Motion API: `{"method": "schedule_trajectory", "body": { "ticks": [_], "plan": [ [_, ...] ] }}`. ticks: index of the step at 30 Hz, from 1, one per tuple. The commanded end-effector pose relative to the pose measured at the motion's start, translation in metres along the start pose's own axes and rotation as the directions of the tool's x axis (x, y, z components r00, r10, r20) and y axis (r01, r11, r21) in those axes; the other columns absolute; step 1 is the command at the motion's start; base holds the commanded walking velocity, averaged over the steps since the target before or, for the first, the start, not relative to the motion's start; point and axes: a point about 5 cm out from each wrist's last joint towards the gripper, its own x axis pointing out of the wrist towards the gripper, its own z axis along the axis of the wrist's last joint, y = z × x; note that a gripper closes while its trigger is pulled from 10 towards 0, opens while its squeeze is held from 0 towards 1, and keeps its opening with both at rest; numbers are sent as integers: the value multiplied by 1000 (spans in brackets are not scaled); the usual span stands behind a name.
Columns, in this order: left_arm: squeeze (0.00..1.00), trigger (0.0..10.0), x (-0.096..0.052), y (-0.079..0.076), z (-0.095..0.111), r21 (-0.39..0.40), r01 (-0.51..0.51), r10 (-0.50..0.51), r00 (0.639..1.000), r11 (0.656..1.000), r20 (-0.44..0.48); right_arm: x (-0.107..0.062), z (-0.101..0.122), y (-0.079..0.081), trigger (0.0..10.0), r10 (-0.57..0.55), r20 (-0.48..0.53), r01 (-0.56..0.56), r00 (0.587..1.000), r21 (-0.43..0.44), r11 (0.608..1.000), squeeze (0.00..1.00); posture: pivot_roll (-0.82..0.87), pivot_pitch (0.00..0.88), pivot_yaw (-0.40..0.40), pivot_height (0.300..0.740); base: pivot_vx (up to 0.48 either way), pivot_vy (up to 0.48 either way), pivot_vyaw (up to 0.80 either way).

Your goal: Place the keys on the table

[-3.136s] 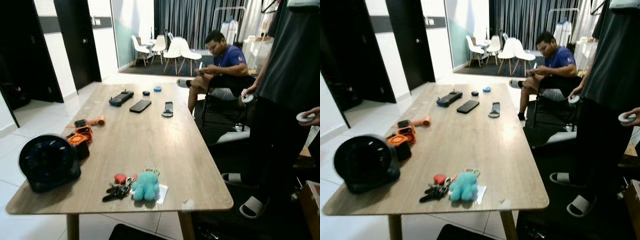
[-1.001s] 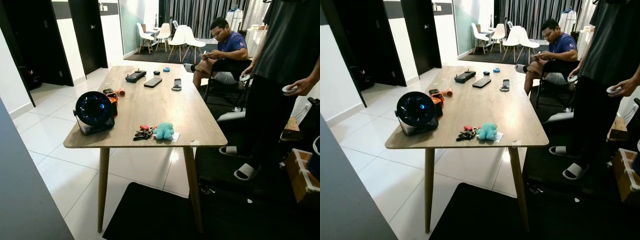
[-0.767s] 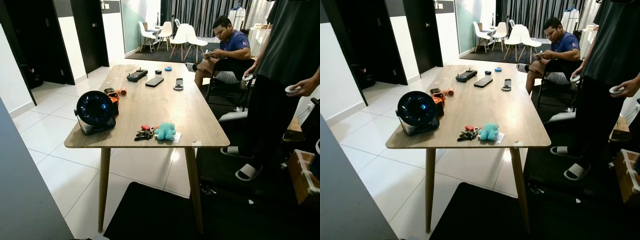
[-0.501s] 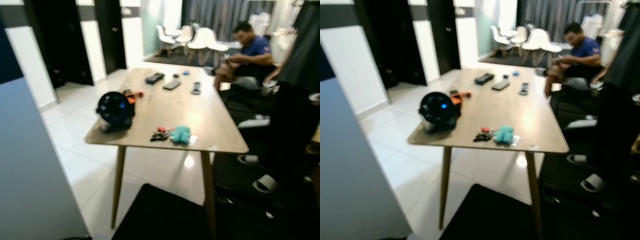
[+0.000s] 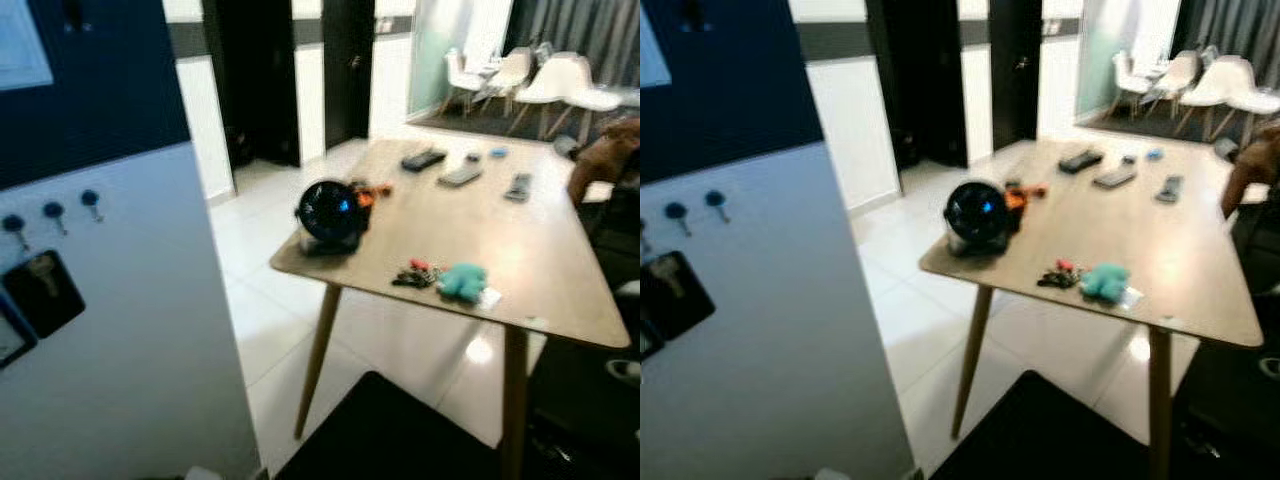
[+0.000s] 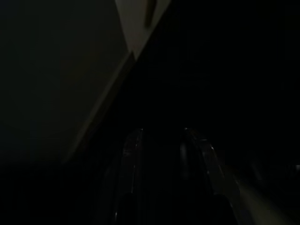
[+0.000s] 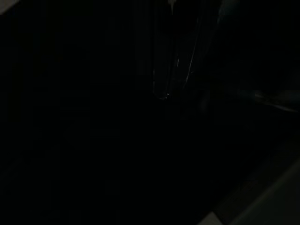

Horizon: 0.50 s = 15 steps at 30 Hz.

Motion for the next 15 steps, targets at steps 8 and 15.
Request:
{"method": "schedule_trajectory", "body": {
  "ticks": [8,15],
  "plan": [
    [0,10000,-3,6,-5,-1,-44,44,999,999,-24,1,-1,5,10000,13,-7,-13,1000,5,1000,0,52,39,31,740,0,0,800],
    [0,10000,-3,9,-7,-1,-69,69,996,998,-54,1,-1,5,10000,13,-8,-13,1000,5,1000,0,53,39,33,740,0,0,800]
  ]
}}
